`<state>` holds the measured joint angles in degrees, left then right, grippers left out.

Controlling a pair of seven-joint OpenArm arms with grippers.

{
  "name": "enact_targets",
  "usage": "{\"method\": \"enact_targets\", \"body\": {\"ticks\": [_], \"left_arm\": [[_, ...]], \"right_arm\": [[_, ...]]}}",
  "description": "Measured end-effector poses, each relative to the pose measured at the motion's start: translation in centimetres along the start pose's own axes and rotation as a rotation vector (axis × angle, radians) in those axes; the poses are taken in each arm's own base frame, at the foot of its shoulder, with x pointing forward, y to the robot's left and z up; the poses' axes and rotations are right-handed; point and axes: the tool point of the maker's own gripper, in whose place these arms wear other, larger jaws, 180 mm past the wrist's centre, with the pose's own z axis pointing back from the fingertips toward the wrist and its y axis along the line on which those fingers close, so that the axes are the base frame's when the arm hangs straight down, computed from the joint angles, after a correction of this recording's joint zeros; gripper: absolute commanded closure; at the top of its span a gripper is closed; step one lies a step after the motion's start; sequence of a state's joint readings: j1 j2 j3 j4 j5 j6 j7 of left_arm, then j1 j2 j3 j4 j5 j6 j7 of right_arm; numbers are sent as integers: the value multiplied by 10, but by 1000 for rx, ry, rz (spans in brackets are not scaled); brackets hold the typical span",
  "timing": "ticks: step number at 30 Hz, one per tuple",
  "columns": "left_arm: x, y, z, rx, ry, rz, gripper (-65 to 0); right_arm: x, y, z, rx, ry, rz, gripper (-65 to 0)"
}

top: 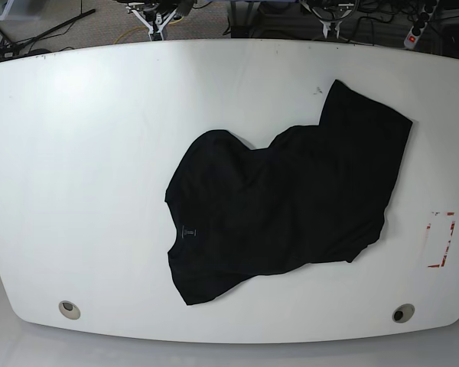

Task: Fold the T-shirt properly
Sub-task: 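Move the right gripper down toward the black T-shirt's edge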

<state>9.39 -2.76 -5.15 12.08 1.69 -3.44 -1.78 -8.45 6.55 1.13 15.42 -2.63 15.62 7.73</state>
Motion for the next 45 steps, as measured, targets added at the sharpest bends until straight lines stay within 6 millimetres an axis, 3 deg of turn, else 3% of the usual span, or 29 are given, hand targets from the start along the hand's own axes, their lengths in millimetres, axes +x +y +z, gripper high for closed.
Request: {"method": "enact_targets", "body": {"ticks": [1, 10, 18, 21, 24, 29, 37, 45], "left_arm": [[-10, -3, 2, 0, -11, -2, -394], [-10, -3, 1, -1, 8, 0, -394], [-12, -2, 2, -4, -3, 0, -394], [-12, -1, 3, -1, -46, 2, -394], [-19, 2, 4, 2, -45, 2, -393], [-39, 4, 10, 7, -36, -3, -393], [-29, 13, 44, 19, -201, -52, -393], [-42, 13, 90, 18, -286, -90, -393]], "right_arm": [[-19, 1, 4, -5, 18, 4, -152], [-7, 24, -4, 32, 3, -13, -149], [-16, 20, 0, 23, 11, -14, -146], [-9, 21, 4, 22, -43, -5, -146], [-6, 26, 11, 29, -84, 9, -146], [-19, 26, 21, 27, -87, 22, -146], [-38, 29, 42, 25, -89, 44, -144], [-52, 43, 81, 37, -106, 86, -144]]}}
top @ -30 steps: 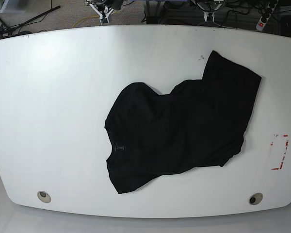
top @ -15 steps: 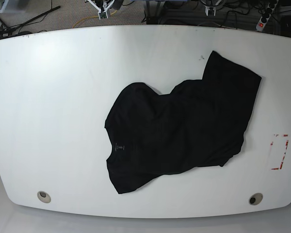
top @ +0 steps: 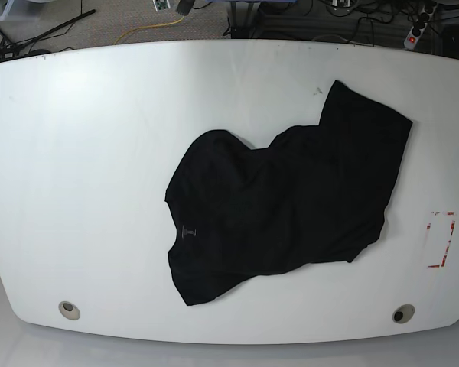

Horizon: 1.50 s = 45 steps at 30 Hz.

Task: Fold the T-shirt properly
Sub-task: 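Move the right gripper down toward the black T-shirt's edge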

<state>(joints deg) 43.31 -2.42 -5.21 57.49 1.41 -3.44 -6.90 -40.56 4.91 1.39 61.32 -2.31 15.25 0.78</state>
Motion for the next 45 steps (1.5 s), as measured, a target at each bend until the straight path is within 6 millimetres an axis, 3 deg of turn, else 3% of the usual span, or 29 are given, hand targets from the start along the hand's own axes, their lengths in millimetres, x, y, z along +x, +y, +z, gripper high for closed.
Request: {"method": "enact_targets", "body": {"ticks": [9, 16, 23, 26, 28, 31, 34, 40, 45], "left_arm": [[27, -4, 69, -11, -121, -47, -393], [65, 15, 119, 19, -236, 50, -393], [113, 16, 158, -16, -356, 52, -393], [145, 23, 169, 3, -446, 40, -393], [156, 26, 174, 14, -483, 33, -393], [157, 31, 175, 27, -483, 29, -393], [161, 35, 171, 40, -488, 29, -393], [208, 36, 162, 40, -625, 34, -396], [214, 35, 159, 39, -639, 36, -397]], "right_arm": [[18, 12, 47, 4, -93, 30, -144], [39, -14, 85, -25, -156, -32, -144], [73, -29, 130, -14, -224, -124, -144], [96, -31, 151, -12, -285, -147, -144], [109, -31, 160, -16, -324, -146, -144], [127, -27, 165, -1, -373, -144, -144], [140, -24, 161, 15, -399, -136, -144], [190, -29, 156, 19, -529, -112, -149], [223, -28, 151, 52, -579, -122, -152]]}}
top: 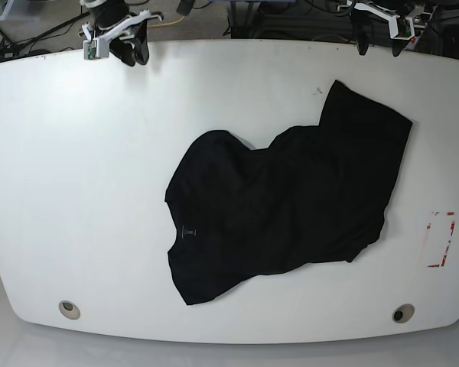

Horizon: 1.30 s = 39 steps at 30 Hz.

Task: Fold the T-shirt properly

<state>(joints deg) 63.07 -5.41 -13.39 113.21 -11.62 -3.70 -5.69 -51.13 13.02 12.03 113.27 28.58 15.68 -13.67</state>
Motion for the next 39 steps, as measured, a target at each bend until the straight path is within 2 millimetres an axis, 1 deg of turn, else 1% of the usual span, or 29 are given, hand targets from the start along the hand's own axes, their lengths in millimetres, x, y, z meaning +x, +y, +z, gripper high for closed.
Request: {"method": "enact_targets", "body": {"ticks": [3, 5, 6, 10, 11, 12, 13, 15, 17, 20, 21, 25, 27, 32, 39], "left_arm": [[8, -1, -9, 2, -31, 5, -397], [16, -1, -15, -1, -63, 7, -397], [17, -1, -15, 1, -69, 6, -397], [15, -1, -14, 1, -59, 5, -397], [15, -1, -15, 1, -59, 6, -397], [15, -1, -15, 1, -60, 6, -397], [15, -1, -15, 1, -60, 6, -397], [15, -1, -15, 1, -61, 6, -397], [14, -1, -15, 3, -57, 8, -397], [14, -1, -15, 1, -57, 9, -396], [14, -2, -15, -1, -57, 9, -396], [13, -1, -13, 2, -52, 7, -396], [12, -1, -13, 4, -50, 9, -394], [11, -1, -12, 3, -46, 7, -393], [7, -2, -9, -1, -33, 9, -392]], "right_arm": [[12, 2, -14, 19, 0, -2, -154], [28, 5, -25, 42, -20, 5, -168], [35, 7, -30, 50, -28, 3, -184], [55, 11, -49, 71, -16, 32, -314], [62, 12, -54, 76, -19, 40, -335], [70, 14, -59, 81, -25, 48, -344], [73, 14, -62, 82, -16, 56, -347], [91, 16, -71, 93, -31, 77, -349], [104, 24, -80, 111, -30, 94, -354], [118, 36, -93, 143, -47, 83, -398], [121, 37, -97, 151, -50, 78, -414], [115, 30, -115, 149, -2, 37, -482], [111, 29, -121, 155, 15, -6, -491], [113, 32, -140, 202, 22, -80, -487], [102, 22, -164, 174, 69, -154, -449]]}}
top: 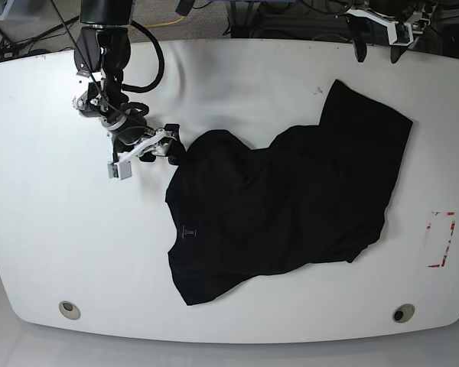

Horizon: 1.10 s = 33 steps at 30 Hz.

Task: Fold the T-shirt properly

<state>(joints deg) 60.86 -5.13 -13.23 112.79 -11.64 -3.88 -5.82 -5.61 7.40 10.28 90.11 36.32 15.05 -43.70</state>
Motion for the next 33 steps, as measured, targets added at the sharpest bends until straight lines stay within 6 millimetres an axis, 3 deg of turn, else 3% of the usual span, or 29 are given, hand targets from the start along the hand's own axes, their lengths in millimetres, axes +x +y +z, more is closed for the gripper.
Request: {"method": "enact_targets", "body": {"ticks": [11, 21, 29, 33], "left_arm": [[0, 1, 0, 3, -1, -1, -392], [0, 1, 0, 3, -1, 0, -392], [0, 1, 0, 4, -1, 0, -392], [2, 0, -2, 2, -8, 0, -394]], "right_arm": [[2, 0, -31, 38, -3, -99, -445], [-1, 30, -58, 113, 16, -136, -430], [-1, 26, -68, 112, 39, -158, -200], [-6, 22, -68, 93, 58, -157, 0]]}}
